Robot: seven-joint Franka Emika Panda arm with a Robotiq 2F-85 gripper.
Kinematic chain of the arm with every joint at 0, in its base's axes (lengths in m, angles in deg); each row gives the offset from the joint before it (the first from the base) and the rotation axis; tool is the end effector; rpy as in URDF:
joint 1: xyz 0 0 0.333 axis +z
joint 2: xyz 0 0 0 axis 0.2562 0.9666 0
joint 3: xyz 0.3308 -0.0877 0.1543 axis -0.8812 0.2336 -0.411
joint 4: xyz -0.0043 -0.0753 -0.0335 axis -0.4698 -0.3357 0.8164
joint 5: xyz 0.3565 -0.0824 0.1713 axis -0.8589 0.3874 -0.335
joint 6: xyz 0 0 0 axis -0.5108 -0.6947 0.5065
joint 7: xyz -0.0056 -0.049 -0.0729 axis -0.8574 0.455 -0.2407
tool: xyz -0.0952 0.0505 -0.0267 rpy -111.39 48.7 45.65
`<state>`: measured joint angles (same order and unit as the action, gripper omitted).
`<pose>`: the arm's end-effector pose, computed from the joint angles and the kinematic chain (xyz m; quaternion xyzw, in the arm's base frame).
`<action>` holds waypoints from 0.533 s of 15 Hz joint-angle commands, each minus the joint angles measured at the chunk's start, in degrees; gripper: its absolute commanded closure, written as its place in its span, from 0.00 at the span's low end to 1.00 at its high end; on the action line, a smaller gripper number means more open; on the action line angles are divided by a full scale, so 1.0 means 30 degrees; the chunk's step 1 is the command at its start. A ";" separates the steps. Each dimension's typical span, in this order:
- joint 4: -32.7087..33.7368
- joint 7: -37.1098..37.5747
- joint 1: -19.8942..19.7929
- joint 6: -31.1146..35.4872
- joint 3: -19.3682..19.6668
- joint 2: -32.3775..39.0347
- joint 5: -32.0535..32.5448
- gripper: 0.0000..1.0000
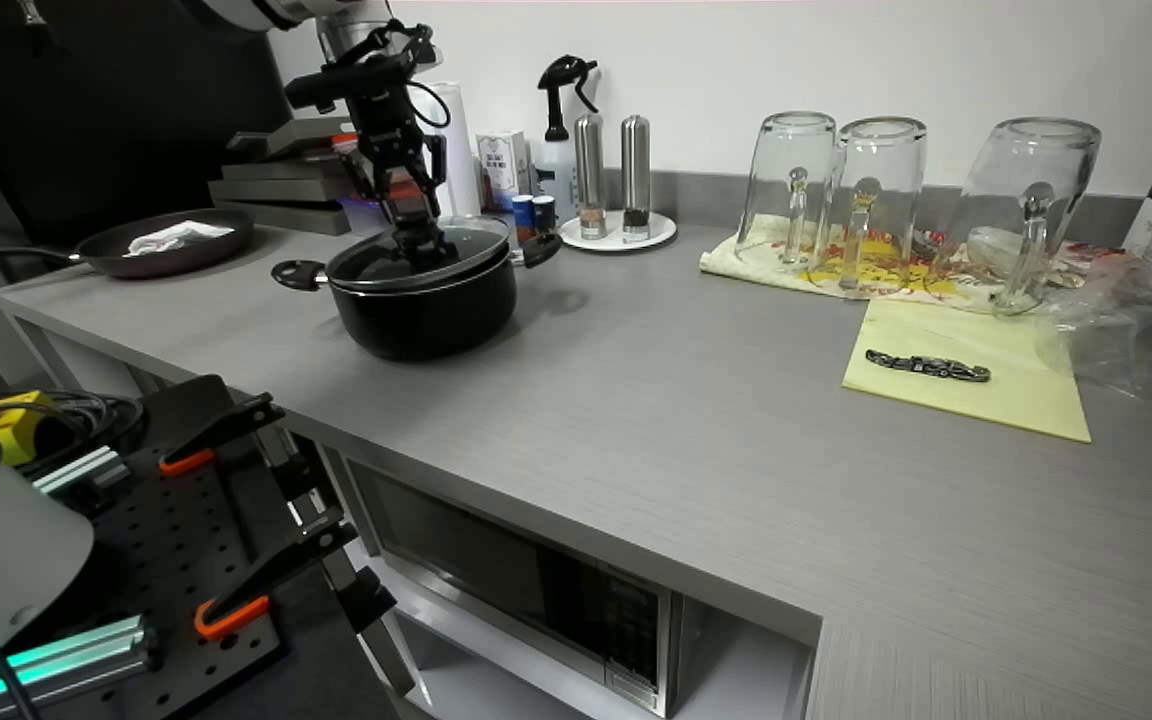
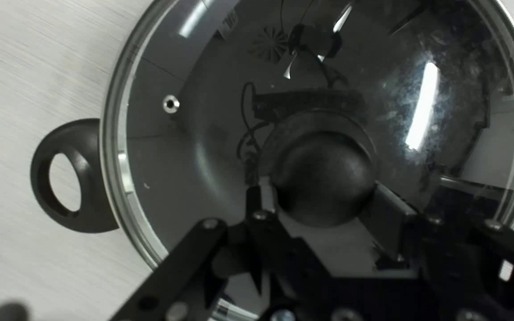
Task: Put the glass lid on the black pot.
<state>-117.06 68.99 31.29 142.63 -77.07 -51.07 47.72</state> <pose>0.4909 0.2745 0.3012 0.9143 0.3936 -0.0195 0.0941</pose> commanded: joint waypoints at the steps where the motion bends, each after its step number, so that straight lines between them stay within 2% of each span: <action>1: -0.0118 -0.0573 -0.0044 0.0197 -0.0085 -0.0266 -0.0483 0.76; 8: -0.0257 -0.1051 -0.0174 0.0276 -0.0146 -0.0048 -0.1031 0.76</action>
<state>-117.19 68.02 31.17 142.73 -77.07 -51.02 46.70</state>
